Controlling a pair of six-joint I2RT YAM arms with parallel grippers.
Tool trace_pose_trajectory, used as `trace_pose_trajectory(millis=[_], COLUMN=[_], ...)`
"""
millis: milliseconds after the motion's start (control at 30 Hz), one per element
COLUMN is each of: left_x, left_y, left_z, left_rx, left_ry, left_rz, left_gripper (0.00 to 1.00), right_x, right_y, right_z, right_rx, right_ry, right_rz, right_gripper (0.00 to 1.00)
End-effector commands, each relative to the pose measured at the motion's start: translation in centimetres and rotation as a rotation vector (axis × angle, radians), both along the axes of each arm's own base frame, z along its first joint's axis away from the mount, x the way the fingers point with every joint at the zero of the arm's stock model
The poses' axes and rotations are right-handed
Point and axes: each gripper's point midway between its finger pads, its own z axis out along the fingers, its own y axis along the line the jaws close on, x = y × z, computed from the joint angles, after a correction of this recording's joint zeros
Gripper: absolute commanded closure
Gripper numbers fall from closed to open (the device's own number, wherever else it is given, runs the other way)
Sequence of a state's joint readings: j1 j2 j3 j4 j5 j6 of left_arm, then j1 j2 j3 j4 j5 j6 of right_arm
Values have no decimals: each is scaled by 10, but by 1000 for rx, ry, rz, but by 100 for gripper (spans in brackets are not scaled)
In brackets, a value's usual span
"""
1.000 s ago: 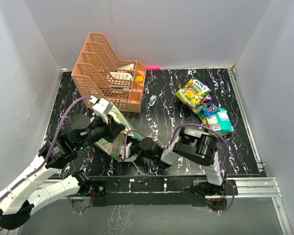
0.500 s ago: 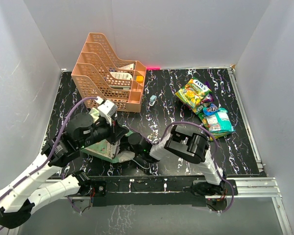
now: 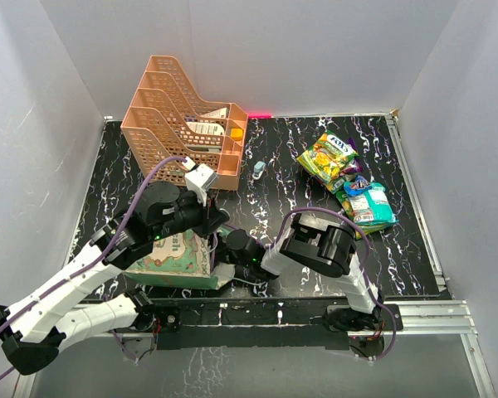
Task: Take the snacks out of the paper bag
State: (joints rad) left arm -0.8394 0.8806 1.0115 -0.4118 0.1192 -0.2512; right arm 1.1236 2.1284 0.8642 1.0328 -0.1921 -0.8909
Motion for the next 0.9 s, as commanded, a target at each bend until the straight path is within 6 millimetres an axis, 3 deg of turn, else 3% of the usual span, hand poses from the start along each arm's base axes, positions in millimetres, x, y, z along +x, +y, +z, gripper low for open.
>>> trace_pose_trajectory(millis=[0,133,400,533,633,767,867], left_x=[9,16,5,0,-4,-12,-14], left_y=[-15,-28,-52,-57,-55,-46,-34], left_z=[32,29,27,23,20,13,5], left_rx=[-47,-21,-76,-83,-89,-91,-61], left_ry=[-89,-79,-2,34,46,63,71], left_rz=[-42,-73,-177,-211,-211,-203,-168], left_gripper=[100,100,100,100,100,100,100], right_x=[-31,-47,-41,-26,-2,20,29], right_y=[9,20,58,80,90,90,86], right_z=[44,34,38,45,49,62,69], right_rx=[111,74,131,180,216,280,302], right_ry=[-20,-21,-17,-19,-25,-50,-38], right_rz=[147,220,226,183,72,-16,-43], right_gripper=[42,39,38,38,41,45,56])
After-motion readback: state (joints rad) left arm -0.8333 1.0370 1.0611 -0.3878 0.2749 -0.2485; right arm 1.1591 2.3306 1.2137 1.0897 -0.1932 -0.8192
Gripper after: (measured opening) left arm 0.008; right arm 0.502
